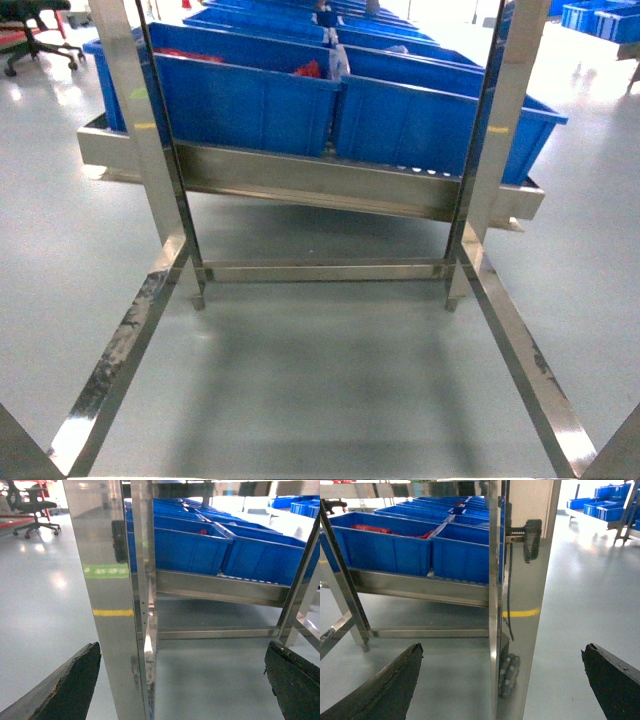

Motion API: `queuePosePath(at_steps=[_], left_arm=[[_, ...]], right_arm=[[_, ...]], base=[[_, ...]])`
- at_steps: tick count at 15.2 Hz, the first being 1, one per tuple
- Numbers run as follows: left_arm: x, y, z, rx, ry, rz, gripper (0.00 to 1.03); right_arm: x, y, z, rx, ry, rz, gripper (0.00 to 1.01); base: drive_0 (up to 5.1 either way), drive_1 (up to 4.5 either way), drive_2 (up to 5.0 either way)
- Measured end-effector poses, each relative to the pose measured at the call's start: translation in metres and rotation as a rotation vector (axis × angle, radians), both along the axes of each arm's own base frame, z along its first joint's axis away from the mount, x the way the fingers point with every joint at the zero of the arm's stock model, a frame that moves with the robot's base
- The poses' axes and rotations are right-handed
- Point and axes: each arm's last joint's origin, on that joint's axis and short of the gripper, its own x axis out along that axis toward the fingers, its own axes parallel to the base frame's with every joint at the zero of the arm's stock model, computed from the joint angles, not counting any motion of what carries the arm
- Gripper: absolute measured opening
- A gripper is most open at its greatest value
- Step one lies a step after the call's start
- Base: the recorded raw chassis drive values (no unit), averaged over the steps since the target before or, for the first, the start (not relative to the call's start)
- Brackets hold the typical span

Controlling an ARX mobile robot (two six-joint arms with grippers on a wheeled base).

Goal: Pick capacitor and pack into box

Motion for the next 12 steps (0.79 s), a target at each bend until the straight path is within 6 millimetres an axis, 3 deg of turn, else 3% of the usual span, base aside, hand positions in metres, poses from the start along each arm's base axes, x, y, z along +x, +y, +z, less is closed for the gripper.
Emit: queuePosePath(at_steps=[12], left_arm=[[0.0000,-0.0001,-0.0001,0.000,0.002,-0.003,0.98]], right_arm=[[0.0000,0.0000,-0.0002,0.000,0.002,0.000,0.98]], base=[[0.0,0.00,0.0]])
